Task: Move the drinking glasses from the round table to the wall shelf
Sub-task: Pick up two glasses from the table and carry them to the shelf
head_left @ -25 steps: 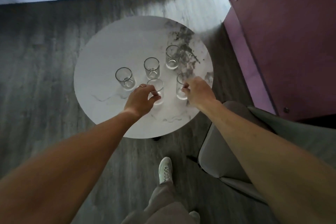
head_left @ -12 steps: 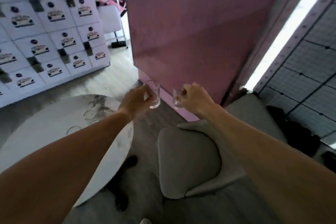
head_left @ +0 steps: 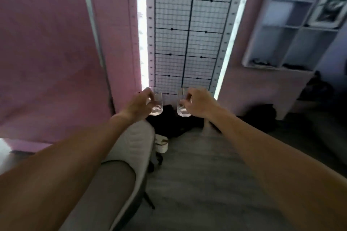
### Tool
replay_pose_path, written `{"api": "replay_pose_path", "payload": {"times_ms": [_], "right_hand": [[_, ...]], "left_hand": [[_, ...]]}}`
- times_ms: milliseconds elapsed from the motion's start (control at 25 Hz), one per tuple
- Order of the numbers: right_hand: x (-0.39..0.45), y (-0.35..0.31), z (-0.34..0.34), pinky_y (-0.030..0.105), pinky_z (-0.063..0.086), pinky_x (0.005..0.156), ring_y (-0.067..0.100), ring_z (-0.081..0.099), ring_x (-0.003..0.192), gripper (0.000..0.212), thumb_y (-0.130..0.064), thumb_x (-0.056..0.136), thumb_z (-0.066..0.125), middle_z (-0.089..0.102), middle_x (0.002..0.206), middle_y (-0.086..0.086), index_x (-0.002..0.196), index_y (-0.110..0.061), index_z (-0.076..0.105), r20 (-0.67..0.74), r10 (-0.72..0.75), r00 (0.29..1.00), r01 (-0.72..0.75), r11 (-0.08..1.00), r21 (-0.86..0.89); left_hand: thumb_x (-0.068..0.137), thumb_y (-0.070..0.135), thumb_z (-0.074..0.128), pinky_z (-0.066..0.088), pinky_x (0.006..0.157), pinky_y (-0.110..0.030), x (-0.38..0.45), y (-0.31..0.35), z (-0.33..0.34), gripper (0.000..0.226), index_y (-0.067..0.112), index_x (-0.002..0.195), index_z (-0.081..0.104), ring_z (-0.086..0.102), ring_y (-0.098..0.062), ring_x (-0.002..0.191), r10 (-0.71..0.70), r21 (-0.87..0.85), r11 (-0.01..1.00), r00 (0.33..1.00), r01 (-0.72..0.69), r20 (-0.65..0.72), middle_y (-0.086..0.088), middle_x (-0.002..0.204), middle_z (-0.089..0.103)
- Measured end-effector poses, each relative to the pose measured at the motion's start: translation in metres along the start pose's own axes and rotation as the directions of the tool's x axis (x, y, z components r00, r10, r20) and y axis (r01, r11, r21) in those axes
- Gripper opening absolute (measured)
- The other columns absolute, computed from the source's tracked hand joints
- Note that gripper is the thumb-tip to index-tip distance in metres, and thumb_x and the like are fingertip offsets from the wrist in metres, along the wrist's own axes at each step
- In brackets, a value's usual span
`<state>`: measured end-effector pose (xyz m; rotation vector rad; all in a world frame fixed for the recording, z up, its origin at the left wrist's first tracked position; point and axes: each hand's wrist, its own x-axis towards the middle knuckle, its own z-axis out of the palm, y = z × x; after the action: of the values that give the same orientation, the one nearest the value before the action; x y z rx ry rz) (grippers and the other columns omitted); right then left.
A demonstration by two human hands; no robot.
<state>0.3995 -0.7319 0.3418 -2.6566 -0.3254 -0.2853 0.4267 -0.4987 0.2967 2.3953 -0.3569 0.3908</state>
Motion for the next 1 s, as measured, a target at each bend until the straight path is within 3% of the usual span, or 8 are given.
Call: {"api": "replay_pose_path", "payload": {"times_ms": [120, 320, 400, 560, 760, 1000], "right_hand": [[-0.034, 0.070, -0.053, 0.029, 0.043, 0.068, 0.021, 0.058, 0.077, 0.019, -0.034, 0.087, 0.065, 0.064, 0.083, 0.002, 0.077, -0.020, 0.057, -0.066, 0.134, 0.989, -0.137, 0.990, -0.042], [-0.069, 0.178, -0.114, 0.028, 0.042, 0.071, 0.027, 0.062, 0.085, 0.012, -0.030, 0.087, 0.064, 0.064, 0.087, 0.007, 0.082, -0.020, 0.062, -0.182, 0.300, 0.936, -0.316, 0.946, -0.068], [-0.069, 0.215, -0.128, 0.029, 0.043, 0.074, 0.028, 0.063, 0.090, 0.018, -0.032, 0.088, 0.064, 0.065, 0.093, 0.008, 0.092, -0.015, 0.067, -0.218, 0.346, 0.913, -0.371, 0.925, -0.083], [-0.043, 0.292, -0.155, 0.031, 0.045, 0.074, 0.028, 0.063, 0.089, 0.018, -0.036, 0.087, 0.065, 0.060, 0.087, 0.003, 0.084, -0.018, 0.062, -0.275, 0.415, 0.867, -0.452, 0.888, -0.083], [0.037, 0.378, -0.189, 0.031, 0.047, 0.073, 0.026, 0.063, 0.087, 0.019, -0.034, 0.087, 0.064, 0.062, 0.089, 0.002, 0.089, -0.015, 0.066, -0.311, 0.435, 0.845, -0.481, 0.872, -0.089], [0.142, 0.466, -0.233, 0.033, 0.048, 0.077, 0.026, 0.061, 0.089, 0.020, -0.033, 0.087, 0.066, 0.068, 0.094, 0.006, 0.085, -0.014, 0.064, -0.349, 0.442, 0.827, -0.488, 0.871, -0.053]], "left_hand": [[0.087, 0.032, 0.069, 0.043, 0.065, -0.034, 0.033, 0.076, 0.065, 0.024, 0.033, 0.079, 0.047, 0.057, -0.020, 0.078, 0.098, -0.021, 0.995, 0.988, -0.096, 0.119, 0.008, 0.081, 0.059], [0.086, 0.037, 0.066, 0.037, 0.056, -0.026, 0.088, 0.180, 0.163, 0.021, 0.033, 0.076, 0.048, 0.054, 0.000, 0.066, 0.259, -0.153, 0.962, 0.930, -0.225, 0.259, 0.015, 0.073, 0.059], [0.085, 0.039, 0.063, 0.039, 0.057, -0.028, 0.109, 0.206, 0.194, 0.015, 0.031, 0.082, 0.051, 0.057, -0.003, 0.068, 0.288, -0.179, 0.953, 0.915, -0.244, 0.284, 0.011, 0.077, 0.062], [0.086, 0.034, 0.066, 0.036, 0.057, -0.029, 0.171, 0.248, 0.260, 0.016, 0.029, 0.084, 0.051, 0.056, -0.012, 0.069, 0.337, -0.201, 0.936, 0.898, -0.288, 0.284, 0.008, 0.075, 0.060], [0.086, 0.039, 0.065, 0.050, 0.069, -0.037, 0.284, 0.282, 0.328, 0.018, 0.025, 0.088, 0.053, 0.062, -0.024, 0.075, 0.345, -0.206, 0.933, 0.894, -0.294, 0.285, -0.001, 0.082, 0.066], [0.088, 0.039, 0.064, 0.045, 0.073, -0.037, 0.423, 0.315, 0.386, 0.017, 0.026, 0.090, 0.052, 0.060, -0.024, 0.084, 0.389, -0.236, 0.913, 0.885, -0.333, 0.256, 0.002, 0.085, 0.064]]}}
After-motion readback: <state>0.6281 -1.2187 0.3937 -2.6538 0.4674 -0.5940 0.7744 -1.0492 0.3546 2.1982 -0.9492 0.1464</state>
